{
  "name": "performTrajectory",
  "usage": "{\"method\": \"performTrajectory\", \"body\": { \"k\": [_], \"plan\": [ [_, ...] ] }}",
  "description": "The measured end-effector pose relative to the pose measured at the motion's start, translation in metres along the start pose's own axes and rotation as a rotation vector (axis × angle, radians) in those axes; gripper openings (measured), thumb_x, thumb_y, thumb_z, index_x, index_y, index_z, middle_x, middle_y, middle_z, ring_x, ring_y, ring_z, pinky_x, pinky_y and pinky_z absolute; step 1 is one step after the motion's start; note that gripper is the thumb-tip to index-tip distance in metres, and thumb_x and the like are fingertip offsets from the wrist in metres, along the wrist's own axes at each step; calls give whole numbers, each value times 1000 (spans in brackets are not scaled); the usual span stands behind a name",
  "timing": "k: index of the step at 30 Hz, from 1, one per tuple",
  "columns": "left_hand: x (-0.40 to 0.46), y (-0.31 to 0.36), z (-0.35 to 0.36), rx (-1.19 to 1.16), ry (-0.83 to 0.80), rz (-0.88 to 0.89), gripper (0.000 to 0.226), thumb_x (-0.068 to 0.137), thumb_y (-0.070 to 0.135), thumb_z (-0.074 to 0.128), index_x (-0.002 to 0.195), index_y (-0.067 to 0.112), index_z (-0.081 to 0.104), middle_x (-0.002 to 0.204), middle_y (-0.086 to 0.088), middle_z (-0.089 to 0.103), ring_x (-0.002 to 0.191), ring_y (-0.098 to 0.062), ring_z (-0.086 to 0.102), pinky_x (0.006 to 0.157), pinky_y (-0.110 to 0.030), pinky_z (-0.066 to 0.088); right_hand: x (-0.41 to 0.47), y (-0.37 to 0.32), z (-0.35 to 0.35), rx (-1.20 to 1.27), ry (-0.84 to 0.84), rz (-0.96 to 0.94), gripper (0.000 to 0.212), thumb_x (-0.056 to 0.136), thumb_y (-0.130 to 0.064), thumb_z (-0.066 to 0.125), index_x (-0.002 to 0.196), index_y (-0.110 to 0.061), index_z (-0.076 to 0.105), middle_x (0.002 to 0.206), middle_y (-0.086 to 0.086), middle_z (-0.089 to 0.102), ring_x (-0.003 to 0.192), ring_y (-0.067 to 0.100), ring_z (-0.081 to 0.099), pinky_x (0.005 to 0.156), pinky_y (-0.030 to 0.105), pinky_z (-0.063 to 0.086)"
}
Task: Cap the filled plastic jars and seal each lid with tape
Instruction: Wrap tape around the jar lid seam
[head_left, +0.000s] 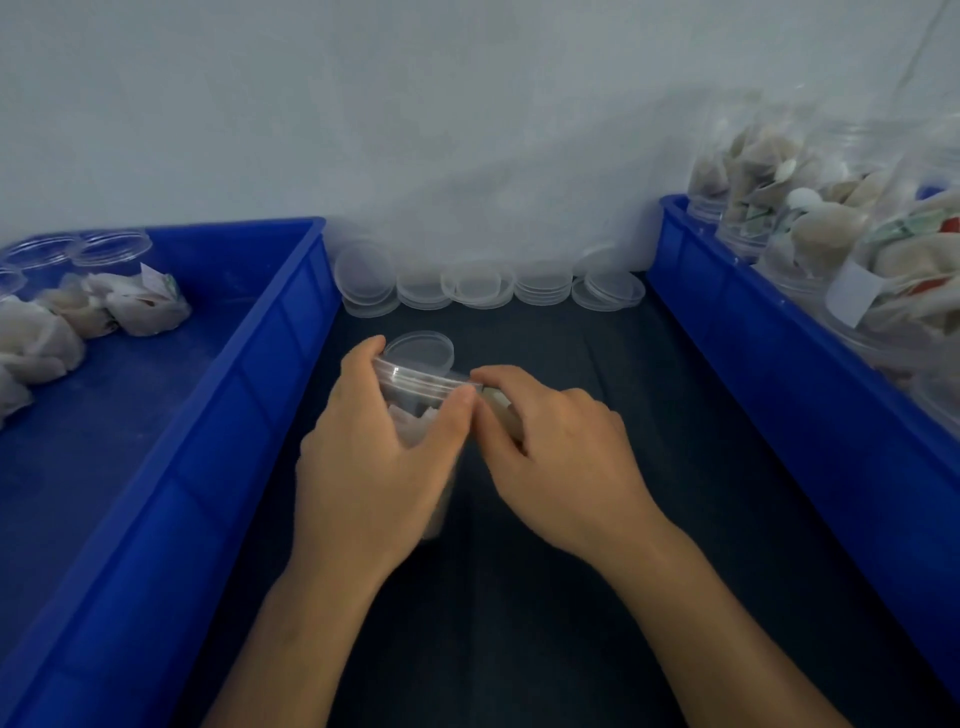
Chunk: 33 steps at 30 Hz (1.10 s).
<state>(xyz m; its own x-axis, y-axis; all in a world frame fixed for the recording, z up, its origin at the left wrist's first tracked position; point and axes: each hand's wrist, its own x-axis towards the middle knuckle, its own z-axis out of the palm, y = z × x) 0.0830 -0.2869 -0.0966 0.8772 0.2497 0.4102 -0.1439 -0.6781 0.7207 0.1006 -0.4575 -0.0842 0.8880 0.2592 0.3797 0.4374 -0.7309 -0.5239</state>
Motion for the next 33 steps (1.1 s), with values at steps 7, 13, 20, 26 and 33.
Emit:
{"method": "performTrajectory", "body": {
  "k": [7, 13, 20, 26, 33],
  "plan": [
    [6, -2, -3, -27, -39, -16, 97, 79, 87, 50, 159, 36, 30, 135, 19, 60, 118, -5, 63, 99, -36, 56, 1, 7, -4, 41, -33, -27, 41, 104, -45, 31, 141, -42, 50, 60, -16, 53, 58, 10, 57, 65, 40, 51],
    [7, -1, -4, -66, -42, -24, 93, 77, 85, 53, 155, 37, 35, 114, 27, 63, 107, 17, 60, 77, -11, 45, 4, 12, 1, -23, -16, -51, 36, 104, -48, 34, 138, -40, 42, 61, -13, 55, 57, 12, 57, 62, 38, 45],
    [8, -3, -6, -123, -86, -45, 95, 71, 83, 61, 153, 42, 36, 113, 30, 63, 105, 17, 61, 78, -15, 49, 4, 15, 9, -9, -36, -34, 29, 109, -45, 40, 138, -41, 36, 61, -14, 55, 57, 9, 56, 61, 38, 42],
    [9, -3, -6, -122, -76, -82, 110, 60, 84, 66, 155, 38, 36, 113, 31, 59, 104, 24, 55, 78, -13, 43, 1, 8, 12, 42, -35, -6, 34, 105, -59, 27, 125, -34, 39, 66, -13, 60, 57, 10, 58, 56, 38, 40],
    [8, -5, -9, -172, -88, -94, 101, 65, 81, 65, 152, 36, 41, 115, 25, 65, 104, 20, 59, 80, -16, 47, 0, 8, 4, 115, -57, 27, 52, 103, -64, 34, 74, -23, 46, 60, -4, 54, 56, 17, 53, 55, 37, 39]
  ]
}}
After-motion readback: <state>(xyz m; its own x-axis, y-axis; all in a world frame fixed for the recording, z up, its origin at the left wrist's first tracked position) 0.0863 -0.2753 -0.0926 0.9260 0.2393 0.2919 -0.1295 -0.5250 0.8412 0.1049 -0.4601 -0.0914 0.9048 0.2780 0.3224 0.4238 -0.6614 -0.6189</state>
